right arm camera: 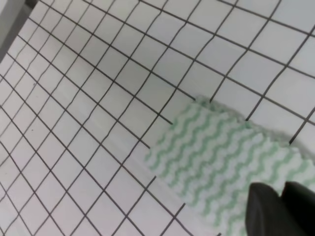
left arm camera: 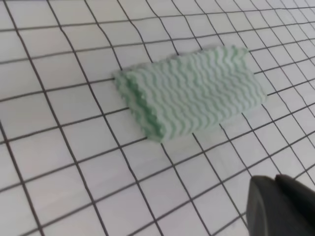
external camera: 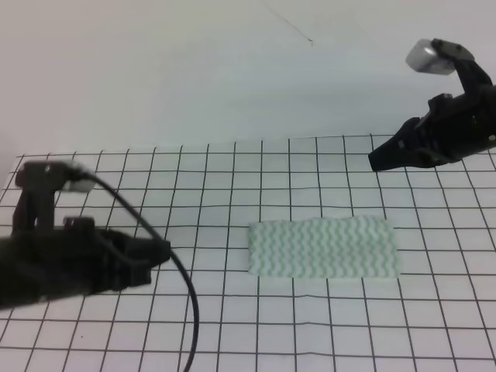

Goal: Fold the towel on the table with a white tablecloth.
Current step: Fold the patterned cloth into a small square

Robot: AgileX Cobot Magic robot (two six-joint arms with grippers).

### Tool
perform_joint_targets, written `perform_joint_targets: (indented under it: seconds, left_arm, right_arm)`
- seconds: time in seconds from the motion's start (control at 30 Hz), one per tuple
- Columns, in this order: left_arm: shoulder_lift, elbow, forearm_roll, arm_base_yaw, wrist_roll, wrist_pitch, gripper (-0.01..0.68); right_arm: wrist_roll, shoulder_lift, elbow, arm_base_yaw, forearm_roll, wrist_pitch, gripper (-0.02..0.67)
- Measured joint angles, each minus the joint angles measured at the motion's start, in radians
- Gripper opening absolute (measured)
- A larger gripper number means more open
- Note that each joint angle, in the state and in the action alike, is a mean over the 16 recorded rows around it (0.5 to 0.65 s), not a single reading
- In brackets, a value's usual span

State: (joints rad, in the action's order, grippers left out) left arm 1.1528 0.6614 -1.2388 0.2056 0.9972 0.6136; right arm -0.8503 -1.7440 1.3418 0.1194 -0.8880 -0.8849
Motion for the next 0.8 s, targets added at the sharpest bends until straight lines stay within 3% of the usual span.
perform_joint_targets:
  seconds: [0.17, 0.43, 0.8]
  left_arm:
    - [0.128, 0.082, -0.003, 0.0, 0.009, 0.014, -0.001]
    - [0.321, 0.207, -0.012, 0.0, -0.009, 0.074, 0.021]
    - [0.587, 0.393, -0.035, 0.002, -0.104, 0.195, 0.205]
  right_arm:
    - [0.063, 0.084, -0.059, 0.062, 0.079, 0.097, 0.017]
    - [0.117, 0.172, -0.193, 0.181, 0.156, 0.3, 0.016]
    - [0.029, 0.088, -0.238, 0.236, 0.093, 0.392, 0.031]
